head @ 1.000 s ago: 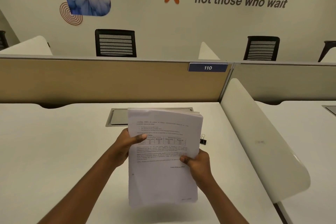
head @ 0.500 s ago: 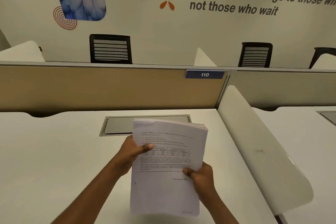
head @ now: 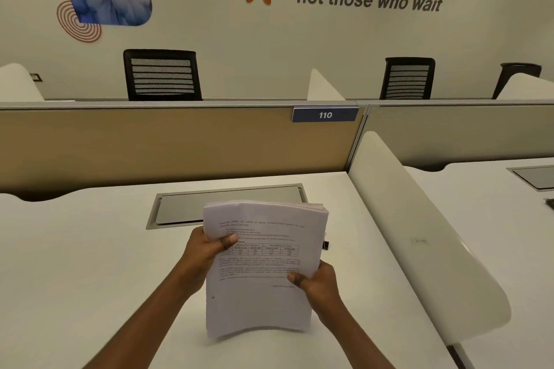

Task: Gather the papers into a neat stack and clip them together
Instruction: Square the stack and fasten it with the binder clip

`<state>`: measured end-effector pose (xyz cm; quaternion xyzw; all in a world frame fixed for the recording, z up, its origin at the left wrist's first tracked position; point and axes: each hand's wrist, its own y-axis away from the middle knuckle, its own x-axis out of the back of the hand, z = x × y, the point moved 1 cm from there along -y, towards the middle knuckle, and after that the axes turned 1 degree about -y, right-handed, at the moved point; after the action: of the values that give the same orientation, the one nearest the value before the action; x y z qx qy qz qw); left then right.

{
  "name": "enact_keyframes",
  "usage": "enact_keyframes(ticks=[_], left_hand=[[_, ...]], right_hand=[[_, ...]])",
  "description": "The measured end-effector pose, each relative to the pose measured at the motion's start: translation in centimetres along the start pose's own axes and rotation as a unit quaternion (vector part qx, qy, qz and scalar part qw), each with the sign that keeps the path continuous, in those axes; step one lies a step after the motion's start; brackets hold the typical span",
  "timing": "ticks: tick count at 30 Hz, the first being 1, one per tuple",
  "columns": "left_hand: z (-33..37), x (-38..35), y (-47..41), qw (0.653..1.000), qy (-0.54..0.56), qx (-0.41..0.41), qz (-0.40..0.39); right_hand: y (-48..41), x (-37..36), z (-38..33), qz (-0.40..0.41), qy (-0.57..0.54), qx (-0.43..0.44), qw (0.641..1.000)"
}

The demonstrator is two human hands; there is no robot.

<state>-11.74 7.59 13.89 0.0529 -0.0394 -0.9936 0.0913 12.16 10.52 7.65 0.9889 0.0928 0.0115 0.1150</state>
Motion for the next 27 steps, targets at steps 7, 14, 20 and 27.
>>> enact_keyframes(ticks=[7, 14, 20, 27], left_hand=[[-1.6, 1.0, -0.8, 1.0, 0.012, 0.008, 0.027], [-2.6, 1.8, -1.8, 0.999, 0.017, 0.022, 0.042], [-2.6, 1.7, -2.4, 0.999, 0.015, 0.028, 0.037], [-1.8, 1.2, -1.9, 0.999, 0.012, 0.03, 0.024]], right_hand=[[-4.2, 2.8, -0.5, -0.018, -0.03, -0.019, 0.999], [-13.5, 5.9, 0.8, 0.127, 0.346, -0.023, 0.929], [-16.4, 6.5, 2.6, 0.071, 0.501, -0.027, 0.862], [-16.7, 7.1, 4.1, 0.041, 0.523, -0.004, 0.851]])
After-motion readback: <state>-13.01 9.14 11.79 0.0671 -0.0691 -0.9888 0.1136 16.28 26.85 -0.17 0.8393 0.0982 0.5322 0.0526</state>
